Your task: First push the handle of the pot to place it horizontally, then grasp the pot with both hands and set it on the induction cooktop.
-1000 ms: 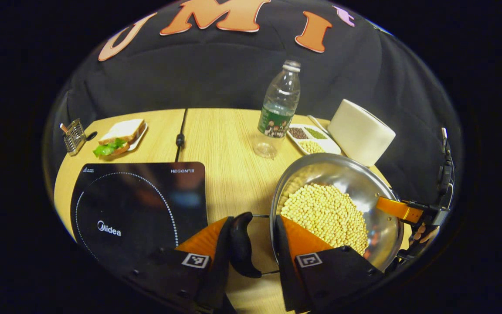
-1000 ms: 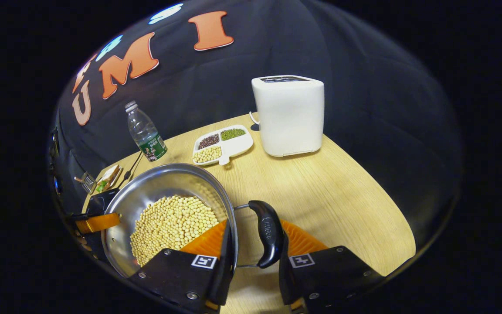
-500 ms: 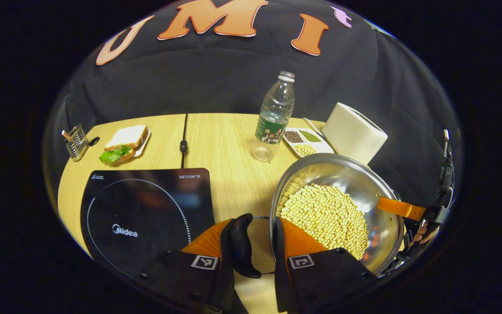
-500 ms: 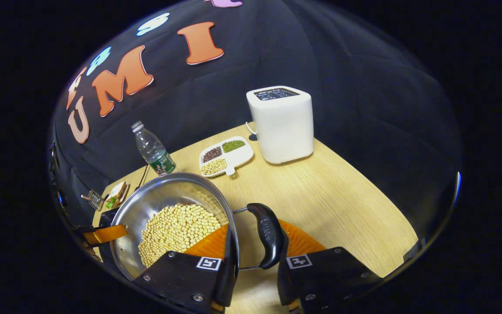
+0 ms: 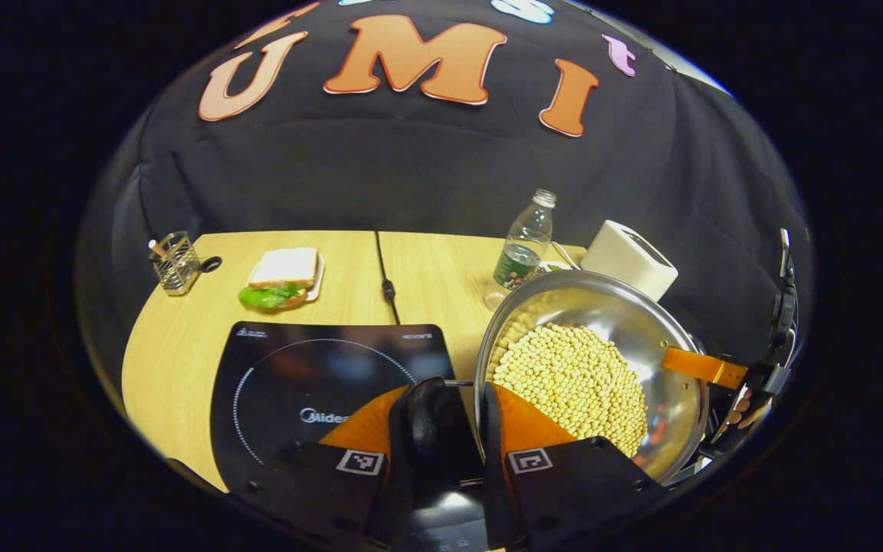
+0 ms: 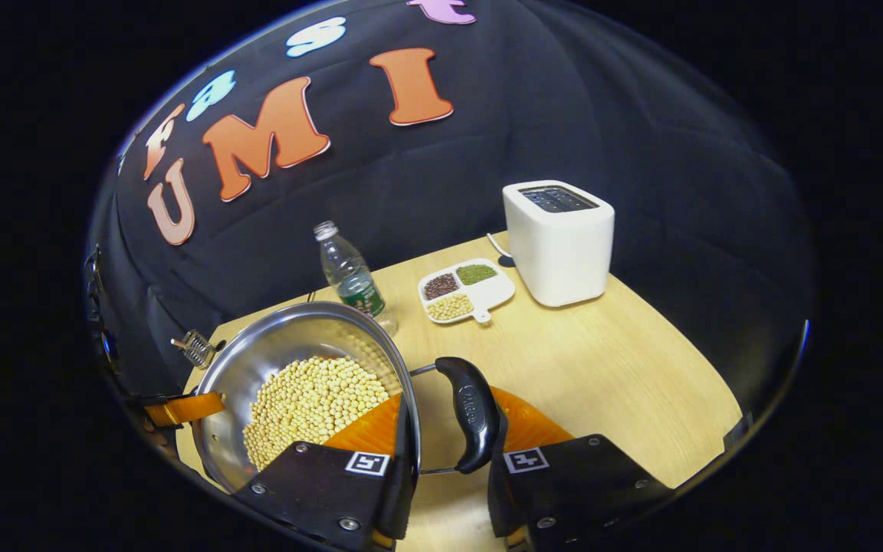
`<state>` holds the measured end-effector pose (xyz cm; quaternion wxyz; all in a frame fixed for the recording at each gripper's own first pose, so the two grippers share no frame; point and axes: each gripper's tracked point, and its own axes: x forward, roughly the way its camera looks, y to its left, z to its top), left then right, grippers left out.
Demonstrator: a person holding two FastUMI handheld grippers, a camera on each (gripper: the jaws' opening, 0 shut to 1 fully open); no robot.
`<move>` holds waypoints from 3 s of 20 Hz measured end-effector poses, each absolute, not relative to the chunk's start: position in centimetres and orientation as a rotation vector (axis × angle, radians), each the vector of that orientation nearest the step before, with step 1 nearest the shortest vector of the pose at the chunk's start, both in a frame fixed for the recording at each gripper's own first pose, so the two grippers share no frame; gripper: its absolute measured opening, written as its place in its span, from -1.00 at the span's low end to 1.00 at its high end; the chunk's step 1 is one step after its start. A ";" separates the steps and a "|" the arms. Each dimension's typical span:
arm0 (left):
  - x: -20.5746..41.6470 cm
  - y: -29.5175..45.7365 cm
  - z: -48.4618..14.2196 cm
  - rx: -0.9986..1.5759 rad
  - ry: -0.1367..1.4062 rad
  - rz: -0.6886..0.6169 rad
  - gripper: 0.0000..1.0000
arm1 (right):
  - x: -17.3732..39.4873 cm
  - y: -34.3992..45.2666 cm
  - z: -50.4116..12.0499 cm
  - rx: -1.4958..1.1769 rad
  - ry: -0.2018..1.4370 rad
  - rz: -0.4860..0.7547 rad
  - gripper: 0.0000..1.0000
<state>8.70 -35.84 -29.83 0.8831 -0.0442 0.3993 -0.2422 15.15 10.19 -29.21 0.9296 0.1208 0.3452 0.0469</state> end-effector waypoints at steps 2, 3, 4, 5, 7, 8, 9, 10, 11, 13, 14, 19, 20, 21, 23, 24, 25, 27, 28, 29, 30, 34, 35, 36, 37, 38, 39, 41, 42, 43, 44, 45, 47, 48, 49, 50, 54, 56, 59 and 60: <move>8.8 -33.5 -29.6 -0.097 0.834 -0.485 -0.10 | 14.9 12.3 -28.9 0.246 0.710 0.120 -0.20; 9.0 -32.3 -29.4 -0.097 0.832 -0.475 -0.11 | 14.8 13.4 -28.7 0.247 0.710 0.130 -0.21; 9.2 -31.2 -29.3 -0.096 0.830 -0.465 -0.10 | 14.5 14.6 -28.6 0.246 0.713 0.142 -0.21; 9.4 -29.9 -29.0 -0.096 0.828 -0.455 -0.10 | 14.3 15.6 -28.4 0.247 0.714 0.152 -0.21; 9.8 -27.7 -28.6 -0.099 0.824 -0.437 -0.03 | 14.0 17.8 -28.1 0.246 0.717 0.168 -0.21; 10.0 -26.6 -28.7 -0.104 0.824 -0.428 -0.03 | 13.9 18.8 -27.9 0.244 0.715 0.175 -0.21; 10.3 -25.5 -28.7 -0.112 0.826 -0.418 -0.11 | 13.7 20.0 -27.7 0.244 0.719 0.183 -0.21; 10.4 -24.6 -28.7 -0.118 0.832 -0.408 -0.19 | 13.7 21.1 -27.7 0.242 0.723 0.191 -0.20; 10.5 -23.6 -28.7 -0.126 0.837 -0.398 -0.16 | 13.6 22.2 -27.7 0.237 0.727 0.199 -0.20; 10.8 -21.5 -29.2 -0.138 0.843 -0.377 -0.10 | 13.4 24.3 -27.7 0.228 0.733 0.215 -0.20; 11.0 -20.4 -29.3 -0.143 0.846 -0.367 -0.07 | 13.2 25.4 -27.8 0.223 0.735 0.225 -0.20; 12.1 -15.9 -30.3 -0.145 0.876 -0.323 -0.08 | 12.9 29.9 -29.3 0.208 0.771 0.267 -0.19; 12.2 -15.3 -30.5 -0.144 0.877 -0.318 -0.13 | 12.8 30.6 -29.5 0.207 0.775 0.272 -0.20; 12.4 -14.5 -31.3 -0.142 0.877 -0.317 -0.17 | 12.8 31.1 -29.8 0.205 0.778 0.277 -0.21; 13.0 -13.5 -32.4 -0.127 0.877 -0.326 -0.10 | 12.5 31.9 -30.3 0.194 0.788 0.283 -0.20; 13.2 -13.6 -32.8 -0.127 0.883 -0.328 -0.03 | 12.6 32.1 -30.5 0.191 0.792 0.284 -0.19; 13.2 -13.5 -33.1 -0.131 0.885 -0.329 -0.10 | 12.8 32.3 -30.6 0.191 0.794 0.284 -0.19; 13.4 -13.5 -33.6 -0.133 0.896 -0.328 -0.14 | 12.9 32.4 -30.9 0.185 0.798 0.282 -0.19; 13.3 -13.4 -33.9 -0.131 0.905 -0.324 -0.10 | 12.8 32.5 -31.1 0.181 0.804 0.281 -0.17; 13.3 -13.3 -33.8 -0.126 0.913 -0.323 0.00 | 12.9 32.6 -31.4 0.178 0.814 0.283 -0.16; 13.4 -13.5 -34.1 -0.125 0.917 -0.320 0.00 | 12.9 32.7 -31.9 0.180 0.824 0.283 -0.12; 13.2 -13.6 -34.3 -0.110 0.921 -0.326 -0.02 | 13.0 32.7 -32.3 0.167 0.817 0.281 -0.03; 13.3 -13.5 -34.2 -0.106 0.919 -0.323 0.05 | 13.1 32.8 -32.2 0.164 0.809 0.283 -0.01; 13.4 -13.2 -34.3 -0.097 0.916 -0.317 0.12 | 13.0 32.8 -32.1 0.164 0.807 0.289 -0.05; 13.5 -13.1 -34.4 -0.090 0.920 -0.307 0.18 | 13.0 32.9 -32.2 0.167 0.815 0.296 0.07; 13.5 -13.2 -34.2 -0.083 0.916 -0.296 0.23 | 12.8 32.8 -32.0 0.179 0.816 0.305 0.14; 14.1 -13.2 -33.4 -0.077 0.880 -0.288 0.29 | 13.1 32.8 -30.9 0.194 0.790 0.314 0.18; 15.5 -12.8 -31.2 -0.049 0.796 -0.286 0.52 | 13.6 32.2 -28.3 0.201 0.731 0.322 0.41; 15.8 -12.6 -29.7 -0.039 0.757 -0.287 0.66 | 13.5 31.5 -26.4 0.192 0.696 0.324 0.61; 16.0 -12.6 -28.0 -0.044 0.717 -0.291 0.89 | 13.4 30.8 -24.8 0.179 0.662 0.323 0.72; 16.1 -12.9 -26.1 -0.059 0.675 -0.293 0.92 | 13.4 29.9 -23.0 0.166 0.624 0.321 0.88; 16.2 -13.0 -24.0 -0.072 0.626 -0.289 0.91 | 13.3 29.1 -20.9 0.154 0.581 0.322 0.88; 16.3 -11.8 -18.8 -0.066 0.503 -0.238 0.99 | 12.9 26.8 -16.4 0.131 0.483 0.316 0.90; 16.3 -10.9 -16.2 -0.052 0.441 -0.210 1.00 | 12.4 25.6 -14.1 0.118 0.435 0.310 0.89; 15.8 -10.4 -13.3 -0.048 0.384 -0.190 0.99 | 12.0 24.4 -12.1 0.105 0.390 0.304 0.89; 15.2 -9.9 -10.6 -0.055 0.334 -0.181 0.99 | 11.7 23.1 -10.1 0.094 0.347 0.295 0.89; 12.0 -8.1 -1.7 -0.080 0.170 -0.154 0.96 | 9.6 18.2 -3.5 0.050 0.204 0.245 0.89; 10.4 -7.1 1.1 -0.071 0.115 -0.136 1.00 | 8.3 16.4 -1.6 0.049 0.169 0.230 0.90; 7.8 -5.8 3.8 -0.082 0.084 -0.129 1.00 | 6.5 13.9 0.7 0.054 0.133 0.214 0.90; 6.9 -5.7 5.0 -0.090 0.064 -0.140 0.99 | 6.0 13.0 1.5 0.051 0.116 0.204 0.90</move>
